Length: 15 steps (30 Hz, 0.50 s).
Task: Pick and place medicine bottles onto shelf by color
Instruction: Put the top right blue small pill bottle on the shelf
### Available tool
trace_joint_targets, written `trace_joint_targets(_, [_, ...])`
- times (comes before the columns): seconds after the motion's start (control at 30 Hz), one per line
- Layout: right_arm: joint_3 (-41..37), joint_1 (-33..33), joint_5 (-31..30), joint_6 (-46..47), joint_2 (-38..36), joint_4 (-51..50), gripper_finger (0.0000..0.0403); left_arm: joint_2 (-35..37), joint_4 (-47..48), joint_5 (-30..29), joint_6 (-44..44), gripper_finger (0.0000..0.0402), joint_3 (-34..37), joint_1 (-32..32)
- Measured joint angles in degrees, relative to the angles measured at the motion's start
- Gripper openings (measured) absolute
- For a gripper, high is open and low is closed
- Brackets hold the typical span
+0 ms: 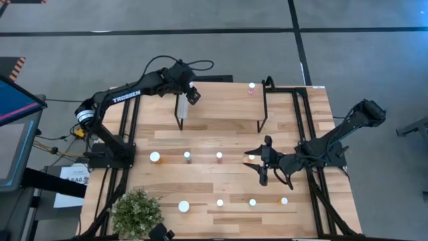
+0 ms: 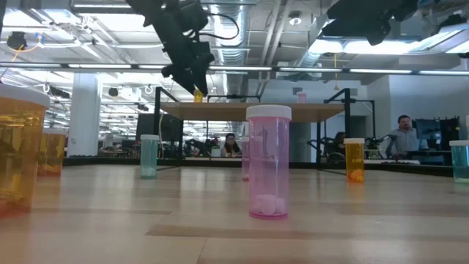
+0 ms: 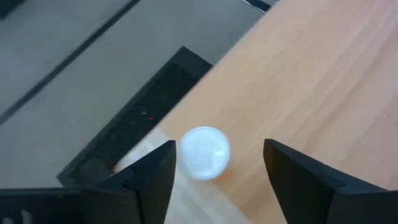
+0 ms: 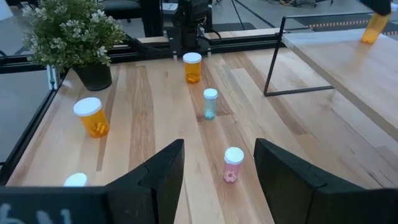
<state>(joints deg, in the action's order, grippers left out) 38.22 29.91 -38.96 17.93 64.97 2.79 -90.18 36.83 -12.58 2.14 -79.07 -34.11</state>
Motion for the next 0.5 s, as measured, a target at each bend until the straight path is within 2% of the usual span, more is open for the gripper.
trace_joint_targets(0.33, [0.0,0.0,0.0,0.0,0.0,-0.9,0.0216,11.2,3.3,-1.6,-2.2,0.0253,0.2,2.1])
trace_joint_targets(0.5, [0.0,-0.1,0.0,1.9,0.0,-2.2,0.0216,21.6,3.0,0.4,-2.2,0.0254,5.7,5.5])
